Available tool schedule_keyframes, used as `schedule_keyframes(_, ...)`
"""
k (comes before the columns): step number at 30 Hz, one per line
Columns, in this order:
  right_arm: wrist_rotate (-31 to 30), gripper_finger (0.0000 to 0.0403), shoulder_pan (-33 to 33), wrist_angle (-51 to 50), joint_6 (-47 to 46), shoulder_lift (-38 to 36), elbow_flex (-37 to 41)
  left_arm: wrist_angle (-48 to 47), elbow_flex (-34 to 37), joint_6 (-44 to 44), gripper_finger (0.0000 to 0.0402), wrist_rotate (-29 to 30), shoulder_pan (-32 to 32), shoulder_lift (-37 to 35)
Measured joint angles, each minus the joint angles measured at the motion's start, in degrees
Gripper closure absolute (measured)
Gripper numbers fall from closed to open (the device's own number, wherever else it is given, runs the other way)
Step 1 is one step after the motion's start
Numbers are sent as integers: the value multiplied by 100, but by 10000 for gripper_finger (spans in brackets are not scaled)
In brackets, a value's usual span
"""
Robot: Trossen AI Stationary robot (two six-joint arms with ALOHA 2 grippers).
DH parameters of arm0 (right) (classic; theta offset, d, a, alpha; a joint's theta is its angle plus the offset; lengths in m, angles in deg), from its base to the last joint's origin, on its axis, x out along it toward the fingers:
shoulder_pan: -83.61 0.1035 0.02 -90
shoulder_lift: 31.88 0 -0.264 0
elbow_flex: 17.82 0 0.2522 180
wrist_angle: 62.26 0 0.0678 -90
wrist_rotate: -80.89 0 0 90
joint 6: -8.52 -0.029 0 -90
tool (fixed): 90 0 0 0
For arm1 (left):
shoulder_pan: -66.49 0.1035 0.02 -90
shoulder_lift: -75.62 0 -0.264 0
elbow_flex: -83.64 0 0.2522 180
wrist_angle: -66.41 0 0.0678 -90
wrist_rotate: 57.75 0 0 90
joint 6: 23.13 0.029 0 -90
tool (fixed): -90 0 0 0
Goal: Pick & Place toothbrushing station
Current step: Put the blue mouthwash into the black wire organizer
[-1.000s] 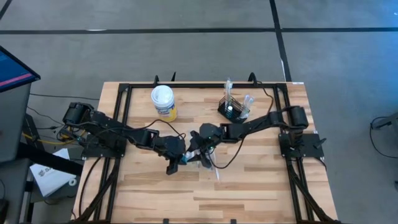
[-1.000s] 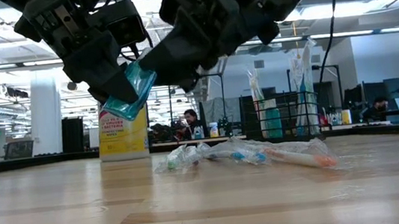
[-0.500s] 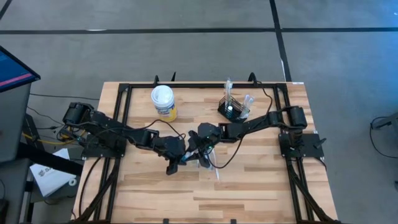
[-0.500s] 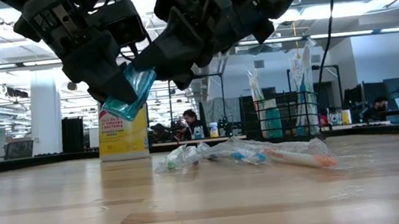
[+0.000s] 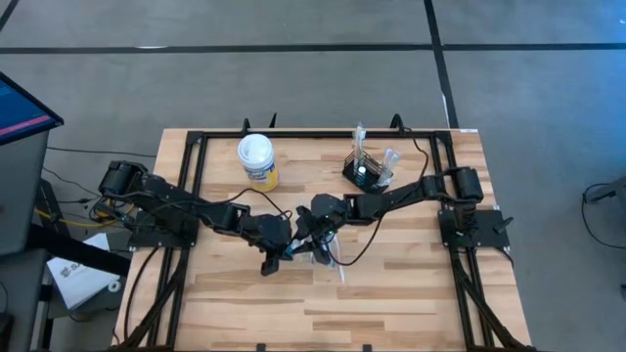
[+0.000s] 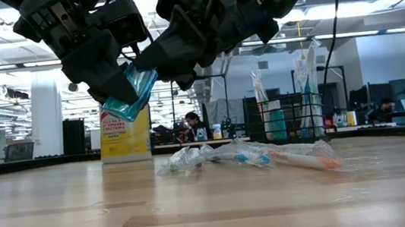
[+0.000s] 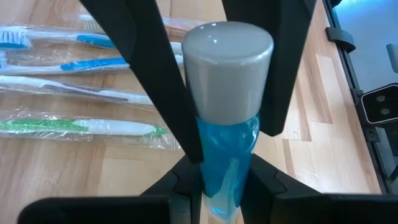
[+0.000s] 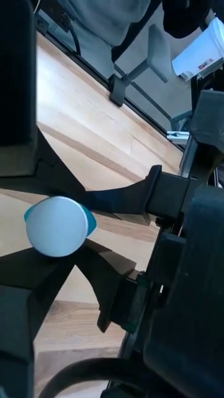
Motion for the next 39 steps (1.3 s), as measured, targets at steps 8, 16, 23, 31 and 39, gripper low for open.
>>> schedule_keyframes(8,6,285,2,22,4,21,-2,-8,1,0,338,3,0,0)
schedule_keyframes(16,2,294,4,7,37,33,0,-9,7,0,338,10,0,2)
schedule_keyframes(23,2,319,3,-28,52,37,0,-15,7,0,338,26,0,2)
schedule_keyframes(31,10,319,2,-10,161,39,-1,-15,7,88,319,35,0,2)
schedule_keyframes(39,81,319,15,-53,208,0,-1,20,4,142,298,9,0,0)
